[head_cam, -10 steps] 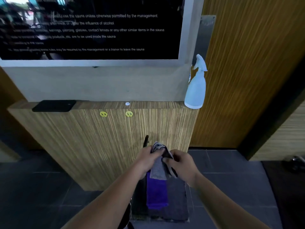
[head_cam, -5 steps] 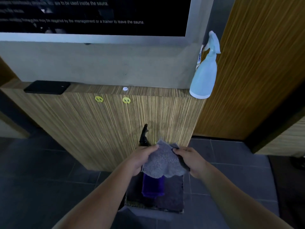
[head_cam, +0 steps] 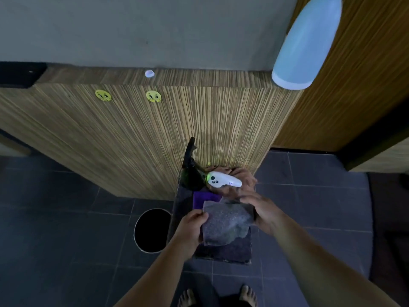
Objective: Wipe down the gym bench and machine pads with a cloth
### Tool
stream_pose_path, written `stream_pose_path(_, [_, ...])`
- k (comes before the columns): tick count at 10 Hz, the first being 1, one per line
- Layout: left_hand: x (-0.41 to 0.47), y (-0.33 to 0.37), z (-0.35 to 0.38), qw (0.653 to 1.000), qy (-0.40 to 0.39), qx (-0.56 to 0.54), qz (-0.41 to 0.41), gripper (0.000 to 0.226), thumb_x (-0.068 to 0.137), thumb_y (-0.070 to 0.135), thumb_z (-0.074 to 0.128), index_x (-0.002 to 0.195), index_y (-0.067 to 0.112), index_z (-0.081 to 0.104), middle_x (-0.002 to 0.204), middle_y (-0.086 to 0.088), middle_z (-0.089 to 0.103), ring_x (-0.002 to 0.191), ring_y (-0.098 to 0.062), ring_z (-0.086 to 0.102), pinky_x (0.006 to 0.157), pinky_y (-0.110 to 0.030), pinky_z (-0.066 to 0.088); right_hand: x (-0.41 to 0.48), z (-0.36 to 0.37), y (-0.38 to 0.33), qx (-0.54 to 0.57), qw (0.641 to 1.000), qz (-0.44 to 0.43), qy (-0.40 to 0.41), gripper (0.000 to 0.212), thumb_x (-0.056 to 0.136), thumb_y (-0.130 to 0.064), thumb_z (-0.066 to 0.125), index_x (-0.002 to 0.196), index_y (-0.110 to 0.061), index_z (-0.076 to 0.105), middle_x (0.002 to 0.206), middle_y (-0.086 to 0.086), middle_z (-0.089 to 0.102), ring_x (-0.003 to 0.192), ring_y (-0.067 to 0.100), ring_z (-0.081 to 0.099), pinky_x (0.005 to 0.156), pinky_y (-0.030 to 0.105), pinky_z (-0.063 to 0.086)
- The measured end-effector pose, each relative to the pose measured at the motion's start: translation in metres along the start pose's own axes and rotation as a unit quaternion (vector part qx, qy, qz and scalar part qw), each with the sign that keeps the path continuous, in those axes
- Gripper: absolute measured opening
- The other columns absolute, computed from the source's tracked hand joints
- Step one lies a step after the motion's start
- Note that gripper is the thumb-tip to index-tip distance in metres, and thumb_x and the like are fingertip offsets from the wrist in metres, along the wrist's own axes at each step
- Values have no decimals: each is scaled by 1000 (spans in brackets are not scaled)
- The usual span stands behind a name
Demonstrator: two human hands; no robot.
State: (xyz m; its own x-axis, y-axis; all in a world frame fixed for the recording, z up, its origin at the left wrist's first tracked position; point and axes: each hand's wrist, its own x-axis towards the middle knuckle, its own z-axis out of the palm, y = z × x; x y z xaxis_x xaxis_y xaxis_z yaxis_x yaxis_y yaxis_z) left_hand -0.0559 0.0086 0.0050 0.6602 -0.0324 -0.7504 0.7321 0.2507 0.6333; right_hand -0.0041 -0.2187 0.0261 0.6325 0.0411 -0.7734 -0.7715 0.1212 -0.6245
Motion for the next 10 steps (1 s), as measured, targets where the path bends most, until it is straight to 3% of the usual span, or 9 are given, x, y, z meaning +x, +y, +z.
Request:
stream_pose_path(1, [12,-17,-3,995,44,91,26,7,88,22,68,92,23,73,100,-13,76,93,-32,74,82,-52,62,22,2,24,-59,996,-40,60,42,91,-5,65,127,-25,68,115,3,75,97,21,70,69,32,57])
stream_pose_path(2, [17,-21,-4,973,67,212,58,6,84,27,67,88,28,71,91,-2,75,92,-27,72,83,-47,60,32,1,35,-175,978,-83,74,45,88,-5,64,128,-25,68,116,-2,75,98,17,69,73,32,54])
stream_pose_path(3, [17,-22,-2,889,134,423,115,3,93,32,66,93,30,65,85,12,67,85,-15,64,69,-32,46,36,3,45,-378,910,-146,82,47,88,-10,66,132,-26,66,125,-7,66,113,19,64,85,23,46])
stream_pose_path(4, [17,-19,-1,866,163,448,151,7,93,33,69,98,30,64,89,13,67,86,-12,63,69,-29,44,38,5,51,-478,855,-186,79,47,88,-15,68,135,-23,64,133,-3,60,123,22,58,93,23,43])
stream_pose_path(5, [23,-20,2,809,175,509,235,29,91,30,72,116,30,59,108,8,60,100,-16,56,74,-31,46,37,6,58,-573,785,-208,111,51,90,-26,70,139,-21,60,141,0,48,129,26,44,98,38,49])
stream_pose_path(6, [30,-21,2,736,157,597,279,40,91,30,69,129,32,57,124,7,52,114,-19,48,84,-34,47,37,6,60,-586,768,-222,130,48,92,-31,67,138,-21,60,140,1,49,129,27,42,98,40,50])
stream_pose_path(7, [33,-24,-1,664,107,685,281,40,97,36,57,137,37,56,144,10,44,128,-20,41,96,-37,42,34,8,70,-645,719,-237,107,40,100,-41,53,137,-26,60,150,3,44,135,28,39,101,44,49])
stream_pose_path(9, [25,-18,-5,656,96,697,273,44,101,41,51,146,39,48,156,7,31,140,-21,31,104,-40,39,24,11,71,-657,719,-206,95,48,105,-47,43,150,-31,47,166,2,25,148,29,26,113,46,40])
stream_pose_path(10, [18,-10,-2,644,83,710,274,47,102,42,50,149,39,43,158,6,27,142,-22,29,106,-41,39,15,16,63,-642,725,-225,106,50,104,-46,45,152,-30,46,166,4,26,149,29,26,114,46,39])
